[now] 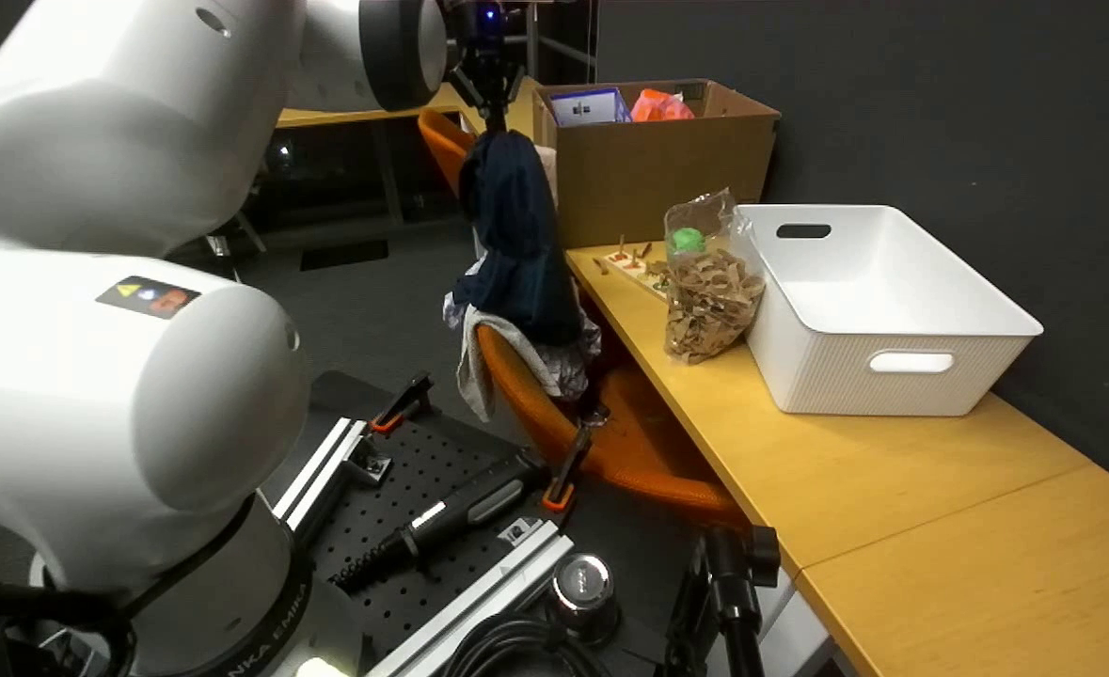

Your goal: Take the white towel and the other two pieces of clothing out of the basket and put it on the backrest of the chair

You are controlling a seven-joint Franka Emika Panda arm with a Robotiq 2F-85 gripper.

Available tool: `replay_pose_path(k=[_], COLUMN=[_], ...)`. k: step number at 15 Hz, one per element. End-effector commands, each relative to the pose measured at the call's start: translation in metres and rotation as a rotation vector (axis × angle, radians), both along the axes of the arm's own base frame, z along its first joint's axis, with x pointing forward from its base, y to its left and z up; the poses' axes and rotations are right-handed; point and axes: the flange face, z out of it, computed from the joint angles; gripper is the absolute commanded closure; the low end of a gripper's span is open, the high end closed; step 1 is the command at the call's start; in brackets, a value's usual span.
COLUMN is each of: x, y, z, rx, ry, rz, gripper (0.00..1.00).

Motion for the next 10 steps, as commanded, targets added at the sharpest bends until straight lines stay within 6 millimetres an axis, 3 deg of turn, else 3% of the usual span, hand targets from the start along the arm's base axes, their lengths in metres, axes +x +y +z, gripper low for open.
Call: replay_pose_path(k=[1,8,10], x=[-0.003,-0.004,-0.002], y=[0.006,0.002,-0.003], z=[0.008,0.024,0.034], rx=[0.015,-0.006,-0.024], ry=[-0.004,-0.049,-0.093], rz=[0.030,-0.047,-0.099], gripper=[0.54,0.03,0.00])
